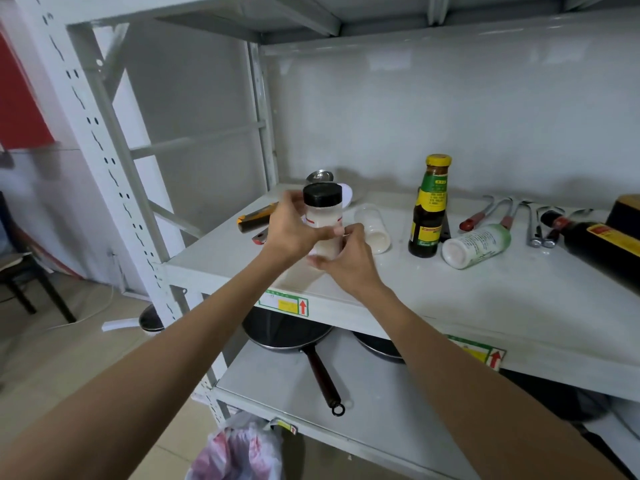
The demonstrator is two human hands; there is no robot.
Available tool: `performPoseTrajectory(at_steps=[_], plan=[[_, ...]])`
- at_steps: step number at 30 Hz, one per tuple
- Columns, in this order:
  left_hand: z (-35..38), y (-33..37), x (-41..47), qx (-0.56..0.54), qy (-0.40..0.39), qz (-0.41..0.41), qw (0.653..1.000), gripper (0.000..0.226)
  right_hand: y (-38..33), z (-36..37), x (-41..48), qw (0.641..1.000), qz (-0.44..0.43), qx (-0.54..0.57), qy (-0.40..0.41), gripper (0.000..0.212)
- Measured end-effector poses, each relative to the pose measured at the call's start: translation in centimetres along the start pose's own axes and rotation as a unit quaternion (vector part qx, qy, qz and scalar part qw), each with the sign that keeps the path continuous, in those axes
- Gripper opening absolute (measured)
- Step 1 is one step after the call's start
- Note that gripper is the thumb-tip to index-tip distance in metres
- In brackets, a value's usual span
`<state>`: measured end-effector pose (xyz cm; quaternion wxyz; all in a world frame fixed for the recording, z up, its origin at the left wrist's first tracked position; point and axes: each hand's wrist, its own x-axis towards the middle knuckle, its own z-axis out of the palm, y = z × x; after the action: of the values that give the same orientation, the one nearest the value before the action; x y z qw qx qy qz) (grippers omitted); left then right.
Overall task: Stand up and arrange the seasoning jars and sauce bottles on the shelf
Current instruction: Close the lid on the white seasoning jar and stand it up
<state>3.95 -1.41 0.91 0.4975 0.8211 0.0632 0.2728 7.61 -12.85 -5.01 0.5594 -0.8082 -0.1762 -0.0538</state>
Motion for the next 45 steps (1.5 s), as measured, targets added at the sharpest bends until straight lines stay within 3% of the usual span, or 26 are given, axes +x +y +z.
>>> performPoseTrajectory(at_steps=[3, 7, 12, 16, 24, 36, 41, 45], plan=[[-1.6, 0.7, 1.1, 0.058, 0.005, 0.064, 0.996, 0.085, 0.2, 0.1, 0.2, 1.0, 0.0, 0.011, 0.0, 0.07], [-3.4, 2.0, 2.2, 0.162, -0.04, 0.151, 0.974, 0.032, 0.6, -0.1, 0.3, 0.999, -0.003, 0.033, -0.004, 0.057], [-4.0, 1.9, 3.0, 0.245, -0.082, 0.209, 0.943, 0.021, 1.1, -0.1, 0.7, 0.999, -0.007, 0.033, -0.005, 0.047], [-3.8, 1.8, 2.9, 0.262, -0.066, 0.241, 0.932, 0.021, 1.2, 0.1, 0.9, 0.999, -0.026, -0.013, -0.016, 0.043], [-2.6, 1.8, 2.4, 0.222, -0.02, 0.213, 0.951, 0.018, 0.7, 0.2, 0.7, 0.999, -0.004, 0.005, -0.038, 0.065], [-0.3, 2.6, 1.9, 0.179, 0.044, 0.184, 0.966, 0.025, 1.3, 0.3, 1.2, 0.999, -0.033, -0.028, -0.027, 0.054], [-0.1, 2.8, 2.2, 0.184, 0.042, 0.196, 0.962, 0.035, 0.8, 0.3, 0.7, 0.999, -0.017, -0.011, -0.038, 0.08], [0.3, 3.0, 2.3, 0.195, 0.035, 0.214, 0.956, 0.04, 1.0, 0.3, 0.9, 0.998, -0.04, -0.048, -0.009, 0.067]])
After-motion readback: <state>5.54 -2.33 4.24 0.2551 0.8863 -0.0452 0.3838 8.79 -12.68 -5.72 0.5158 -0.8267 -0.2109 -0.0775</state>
